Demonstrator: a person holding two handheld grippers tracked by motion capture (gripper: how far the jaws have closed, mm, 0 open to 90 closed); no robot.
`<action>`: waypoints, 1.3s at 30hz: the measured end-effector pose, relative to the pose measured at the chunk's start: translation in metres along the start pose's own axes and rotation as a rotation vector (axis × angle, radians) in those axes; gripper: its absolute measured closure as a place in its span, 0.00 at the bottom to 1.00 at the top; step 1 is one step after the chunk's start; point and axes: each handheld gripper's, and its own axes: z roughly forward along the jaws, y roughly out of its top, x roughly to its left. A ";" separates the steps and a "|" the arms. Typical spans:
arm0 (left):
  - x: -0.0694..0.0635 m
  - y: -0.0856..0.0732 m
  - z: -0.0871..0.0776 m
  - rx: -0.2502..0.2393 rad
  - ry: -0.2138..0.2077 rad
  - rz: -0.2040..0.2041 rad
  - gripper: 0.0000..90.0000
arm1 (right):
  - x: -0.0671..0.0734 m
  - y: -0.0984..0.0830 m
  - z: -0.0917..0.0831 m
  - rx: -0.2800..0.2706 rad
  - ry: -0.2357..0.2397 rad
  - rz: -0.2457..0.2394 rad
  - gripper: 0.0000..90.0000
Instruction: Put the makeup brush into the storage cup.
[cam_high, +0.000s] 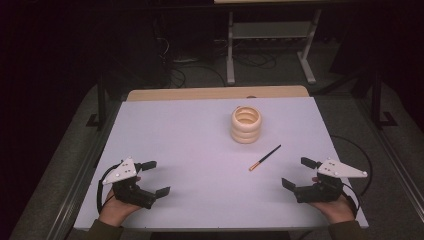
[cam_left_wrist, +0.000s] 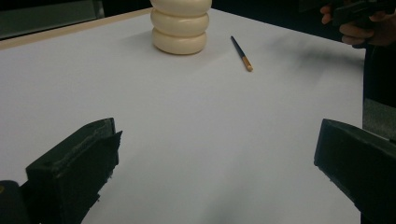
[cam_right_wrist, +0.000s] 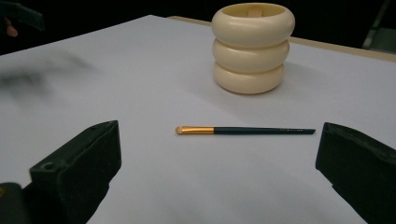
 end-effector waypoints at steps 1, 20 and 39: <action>0.000 0.000 0.000 0.000 -0.001 0.002 0.00 | 0.000 0.000 0.000 0.000 0.000 0.000 0.00; -0.005 0.003 0.009 0.003 -0.027 0.026 0.00 | -0.002 0.005 0.000 -0.009 -0.021 -0.017 0.00; -0.004 0.001 0.005 -0.012 -0.017 0.010 0.00 | -0.007 0.017 0.010 -0.028 -0.023 -0.039 0.00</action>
